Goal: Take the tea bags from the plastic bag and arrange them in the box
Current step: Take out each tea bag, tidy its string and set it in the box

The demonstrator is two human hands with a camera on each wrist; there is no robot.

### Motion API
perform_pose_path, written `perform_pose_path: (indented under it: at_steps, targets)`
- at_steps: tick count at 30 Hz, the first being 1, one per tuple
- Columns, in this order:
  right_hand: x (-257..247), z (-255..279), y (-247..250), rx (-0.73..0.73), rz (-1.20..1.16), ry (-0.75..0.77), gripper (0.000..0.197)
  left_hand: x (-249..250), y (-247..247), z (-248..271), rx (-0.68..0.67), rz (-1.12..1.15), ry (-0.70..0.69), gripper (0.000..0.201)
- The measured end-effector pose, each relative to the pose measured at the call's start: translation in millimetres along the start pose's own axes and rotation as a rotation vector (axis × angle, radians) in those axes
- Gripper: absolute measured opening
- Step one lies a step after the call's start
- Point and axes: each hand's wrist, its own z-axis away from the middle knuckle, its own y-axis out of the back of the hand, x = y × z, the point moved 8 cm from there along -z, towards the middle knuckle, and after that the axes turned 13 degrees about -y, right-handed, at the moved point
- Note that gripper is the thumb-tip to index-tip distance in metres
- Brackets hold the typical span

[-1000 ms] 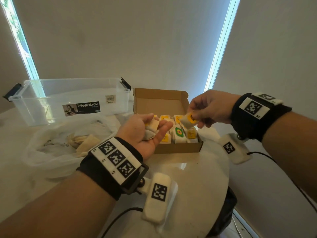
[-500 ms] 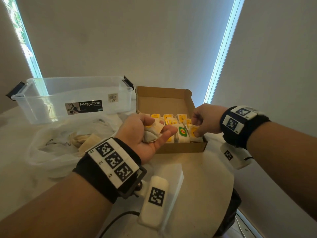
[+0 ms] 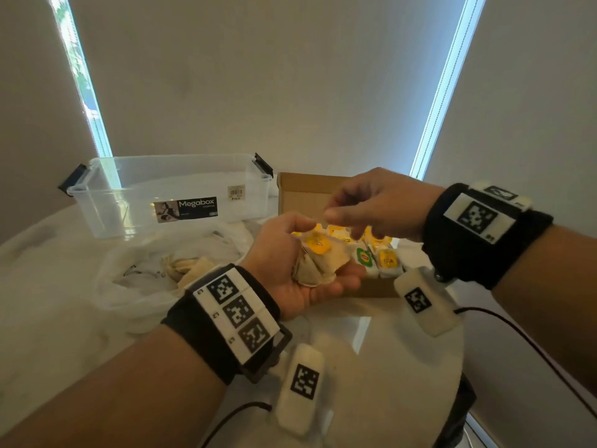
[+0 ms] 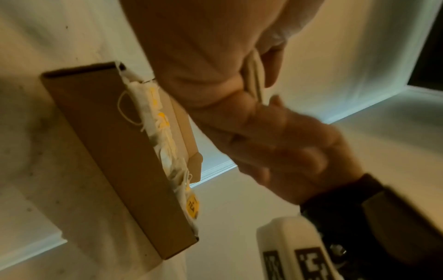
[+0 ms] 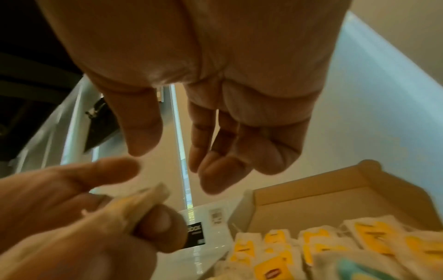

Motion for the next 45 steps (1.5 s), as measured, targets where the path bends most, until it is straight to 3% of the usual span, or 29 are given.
perform_pose_path:
  at_steps: [3,6,9,13,15,19,25,29,33,40,45]
  targets:
    - [-26,8,-23,-0.110,0.125,0.148,0.028,0,-3,7,-0.094,-0.101,0.017,0.088]
    - [-35,7,-26,-0.084,0.148,0.179,0.011,3,0,12,-0.108,-0.138,0.005,0.098]
    - [-40,5,-22,-0.071,0.069,0.179,0.005,11,6,18,-0.057,-0.173,-0.035,0.081]
    - [-37,-1,-7,0.058,-0.048,0.127,0.007,25,21,20,0.122,-0.265,-0.181,0.030]
    - [-36,-2,-4,0.072,-0.114,0.091,0.005,30,27,20,0.190,-0.299,-0.256,0.023]
    - [-38,0,-6,0.031,-0.137,0.058,0.008,39,32,23,0.268,-0.349,-0.375,0.019]
    - [-36,3,-12,0.013,-0.278,0.017,0.012,48,37,33,0.296,-0.280,-0.444,0.023]
    - [-37,3,-15,0.003,-0.437,-0.037,0.011,52,46,38,0.374,-0.132,-0.451,0.011]
    - [-38,0,-17,0.027,-0.492,-0.057,0.013,52,56,41,0.425,0.086,-0.396,0.023]
    - [-43,-5,-27,-0.039,-0.453,-0.055,0.009,57,55,42,0.385,-0.121,-0.443,0.015]
    - [-49,-12,-22,0.048,-0.130,0.007,0.002,56,58,41,0.412,-0.123,-0.444,0.019]
